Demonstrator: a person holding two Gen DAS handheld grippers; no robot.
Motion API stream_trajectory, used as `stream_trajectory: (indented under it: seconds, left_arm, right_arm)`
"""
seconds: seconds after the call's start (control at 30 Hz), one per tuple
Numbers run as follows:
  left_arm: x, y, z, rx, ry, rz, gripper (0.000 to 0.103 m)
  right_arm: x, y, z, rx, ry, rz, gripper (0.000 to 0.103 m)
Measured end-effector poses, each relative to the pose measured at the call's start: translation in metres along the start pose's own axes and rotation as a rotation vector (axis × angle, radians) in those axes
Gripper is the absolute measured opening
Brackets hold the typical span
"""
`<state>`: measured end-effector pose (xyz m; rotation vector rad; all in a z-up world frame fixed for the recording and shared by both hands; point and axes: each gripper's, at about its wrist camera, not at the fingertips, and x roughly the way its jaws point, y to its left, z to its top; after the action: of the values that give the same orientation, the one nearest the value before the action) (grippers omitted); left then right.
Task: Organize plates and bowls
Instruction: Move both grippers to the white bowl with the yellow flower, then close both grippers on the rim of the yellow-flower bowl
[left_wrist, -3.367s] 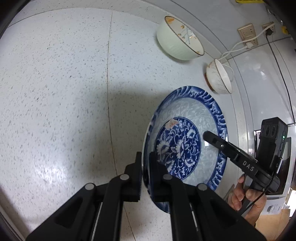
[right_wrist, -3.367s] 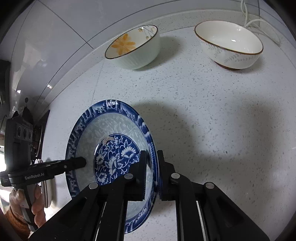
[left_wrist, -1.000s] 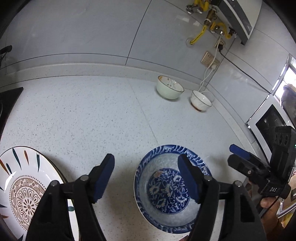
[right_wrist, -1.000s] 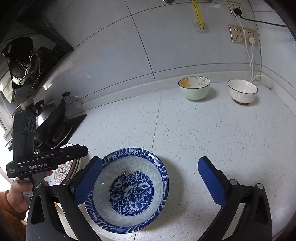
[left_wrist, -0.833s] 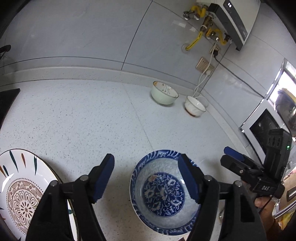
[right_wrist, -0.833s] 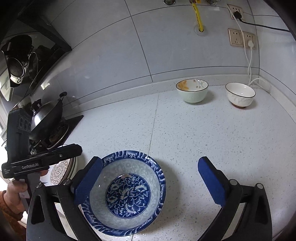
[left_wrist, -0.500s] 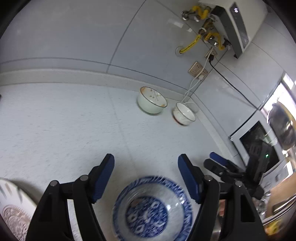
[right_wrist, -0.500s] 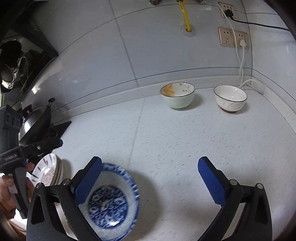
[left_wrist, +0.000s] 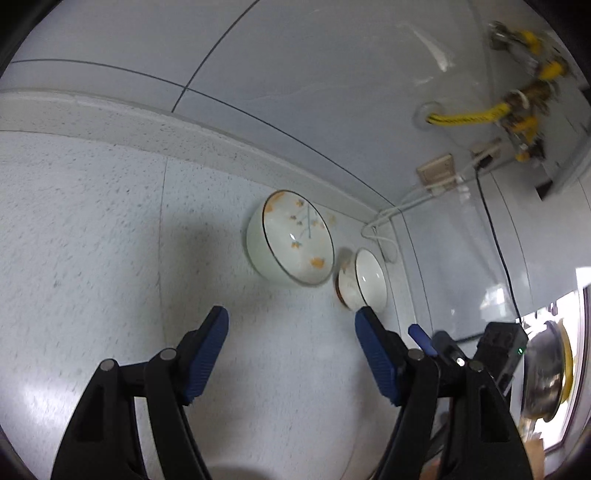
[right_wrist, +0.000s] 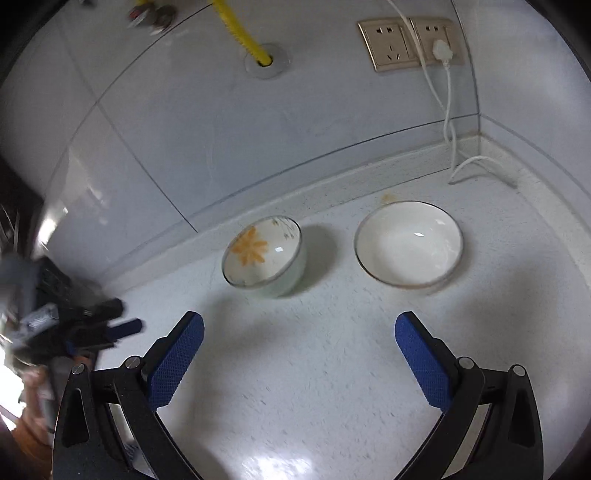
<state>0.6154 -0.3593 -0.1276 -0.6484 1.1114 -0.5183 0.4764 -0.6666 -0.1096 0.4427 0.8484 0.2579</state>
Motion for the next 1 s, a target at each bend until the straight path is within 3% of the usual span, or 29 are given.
stream_trajectory:
  seconds: [0.13,0.33,0.67,1.0]
  left_arm:
    - [0.030,0.007,0.031,-0.066,0.033,-0.014,0.070]
    - [0.066,0.011,0.052,-0.087,0.083,0.018,0.070]
    - [0.103,0.013,0.070,-0.061,0.132,0.112,0.070]
    - [0.130,0.015,0.085,-0.042,0.169,0.178,0.068]
  right_arm:
    - [0.025,0.009,0.028,0.015,0.042,0.126,0.102]
    - [0.084,0.021,0.053,0.045,0.167,0.220,0.102]
    - [0.134,0.017,0.057,0.055,0.262,0.153,0.099]
    - [0.155,0.003,0.055,0.042,0.308,0.036,0.061]
